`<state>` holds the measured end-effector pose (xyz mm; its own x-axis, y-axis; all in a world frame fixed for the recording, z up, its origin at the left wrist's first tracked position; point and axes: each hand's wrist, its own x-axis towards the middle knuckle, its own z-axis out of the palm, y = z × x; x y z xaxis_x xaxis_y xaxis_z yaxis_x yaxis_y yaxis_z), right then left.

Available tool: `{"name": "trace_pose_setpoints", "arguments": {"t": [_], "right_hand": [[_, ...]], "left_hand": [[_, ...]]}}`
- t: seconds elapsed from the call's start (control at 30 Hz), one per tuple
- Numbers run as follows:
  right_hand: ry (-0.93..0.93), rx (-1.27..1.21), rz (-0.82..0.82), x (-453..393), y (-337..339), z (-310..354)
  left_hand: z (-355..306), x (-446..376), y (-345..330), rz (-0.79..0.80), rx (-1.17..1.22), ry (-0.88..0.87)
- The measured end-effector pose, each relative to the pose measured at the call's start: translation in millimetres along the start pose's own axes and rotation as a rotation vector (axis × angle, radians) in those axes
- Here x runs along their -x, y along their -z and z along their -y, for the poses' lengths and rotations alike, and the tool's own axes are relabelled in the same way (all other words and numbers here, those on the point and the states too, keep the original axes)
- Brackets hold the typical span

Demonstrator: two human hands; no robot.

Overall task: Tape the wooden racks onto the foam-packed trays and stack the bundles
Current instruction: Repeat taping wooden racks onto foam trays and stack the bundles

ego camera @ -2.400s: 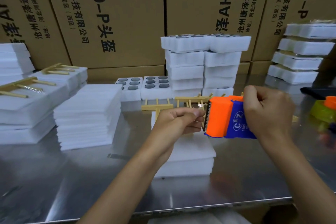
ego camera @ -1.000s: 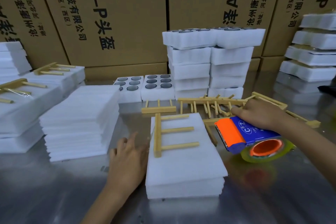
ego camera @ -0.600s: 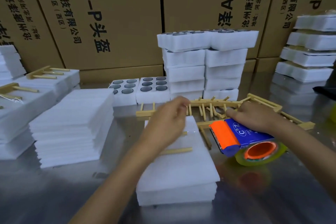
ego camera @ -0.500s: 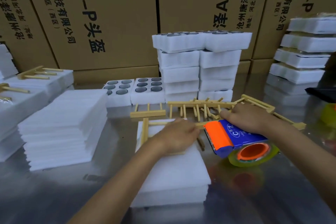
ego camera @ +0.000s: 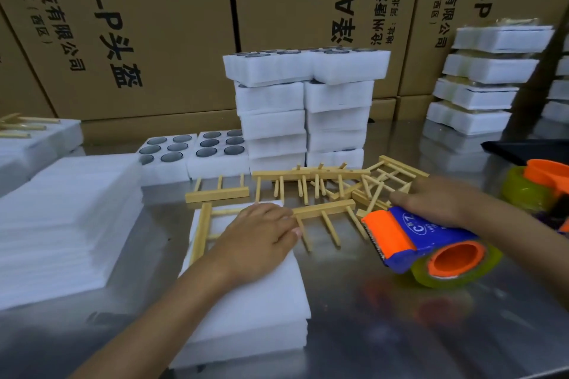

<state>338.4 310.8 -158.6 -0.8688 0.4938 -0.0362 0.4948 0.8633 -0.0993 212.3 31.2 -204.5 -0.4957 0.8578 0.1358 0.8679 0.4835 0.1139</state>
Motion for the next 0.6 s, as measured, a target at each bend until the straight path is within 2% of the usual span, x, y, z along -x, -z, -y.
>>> {"name": "trace_pose_setpoints", "arguments": {"t": [0.2,0.33,0.6], "right_hand": [[0.011,0.093,-0.099,-4.5,-9.5,18.6],[-0.014,0.109,-0.11,-5.0,-12.7,21.9],[-0.059,0.174,-0.133,-2.8,-15.9,34.0]], "left_hand": [[-24.3,-26.5,15.4,-0.013,-0.162,0.03],[-40.6,-38.3,3.2,0.092,0.274,0.063],[-32.8,-35.8,-4.6,0.101,0.601,0.035]]}}
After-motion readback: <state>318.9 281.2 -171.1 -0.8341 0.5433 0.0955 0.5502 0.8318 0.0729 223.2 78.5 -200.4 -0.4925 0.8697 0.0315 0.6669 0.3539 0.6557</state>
